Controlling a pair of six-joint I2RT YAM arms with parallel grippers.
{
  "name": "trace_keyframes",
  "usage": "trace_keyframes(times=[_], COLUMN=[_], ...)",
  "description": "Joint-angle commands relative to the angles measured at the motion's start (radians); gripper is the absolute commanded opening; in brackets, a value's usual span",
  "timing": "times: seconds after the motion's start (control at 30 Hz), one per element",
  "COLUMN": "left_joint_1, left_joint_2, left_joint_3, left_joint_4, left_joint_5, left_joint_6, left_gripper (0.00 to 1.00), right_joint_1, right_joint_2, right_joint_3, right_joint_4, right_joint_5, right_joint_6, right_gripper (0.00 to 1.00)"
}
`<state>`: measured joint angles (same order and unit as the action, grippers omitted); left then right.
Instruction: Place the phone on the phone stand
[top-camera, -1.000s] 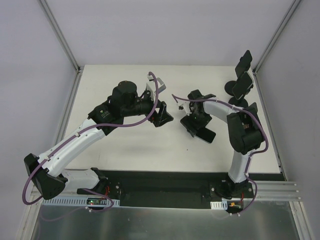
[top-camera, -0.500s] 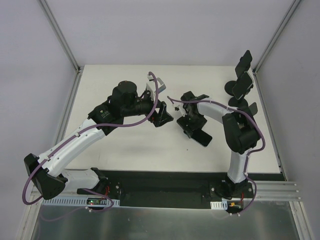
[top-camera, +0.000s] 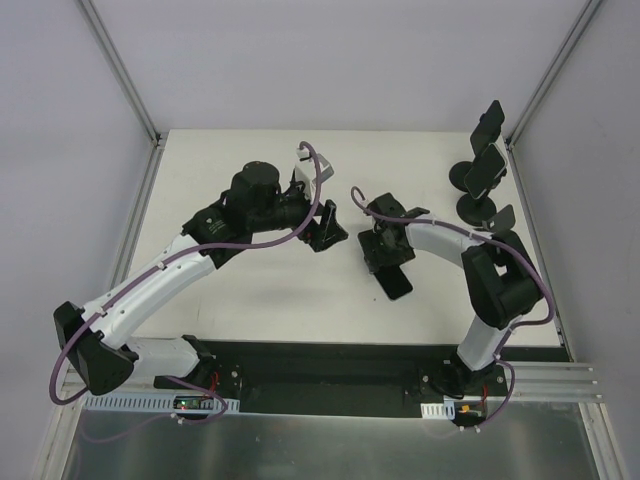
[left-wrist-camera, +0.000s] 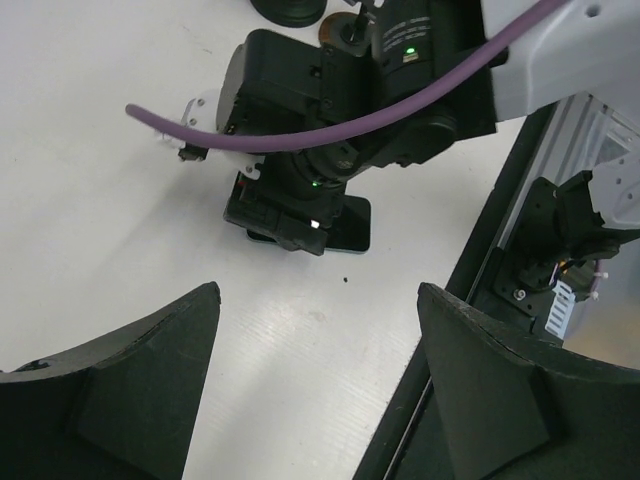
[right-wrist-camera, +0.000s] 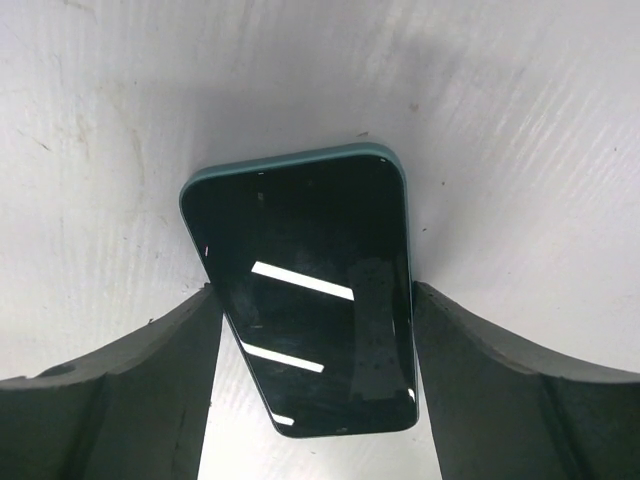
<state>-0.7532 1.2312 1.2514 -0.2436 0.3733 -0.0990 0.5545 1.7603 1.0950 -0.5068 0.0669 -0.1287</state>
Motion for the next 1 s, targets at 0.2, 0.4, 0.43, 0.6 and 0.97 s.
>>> trace_keyframes(times=[0.2,0.4,0.43,0.6,0.97], left_joint_1=[0.02,0.037,0.038,0.041,0.043], left_joint_2=[0.059,0.094,0.097,0.109,0.082], left_joint_3=[-0.004,-0.001,-0.004,-0.004,-0.004], left_joint_4=[0.035,0.04,0.038,0.041,0.046], left_joint_5=[-0.02,0.012,0.013,0.024,0.038], left_joint_6=[-0.067,-0.097,-0.1,-0.108,-0.103], left_gripper=[0.78,0.77,0.77,0.76,0.76], right_joint_1=[0.007,0.002,0.004,0.002,0.018], right_joint_2=[-0.188,-0.277,-0.291,-0.302,-0.042], right_joint_3=[-0.161,-0.219,-0.23,-0.204,0.152], right_joint_4=[0.257,0.32,0.323,0.323,-0.239], right_joint_5=[-0.019,-0.013,-0.015,-0.097,-0.041], right_joint_6=[0.251,0.297,0.301,0.255,0.109], right_gripper=[0.01,0.01,0.01,0.4,0.97])
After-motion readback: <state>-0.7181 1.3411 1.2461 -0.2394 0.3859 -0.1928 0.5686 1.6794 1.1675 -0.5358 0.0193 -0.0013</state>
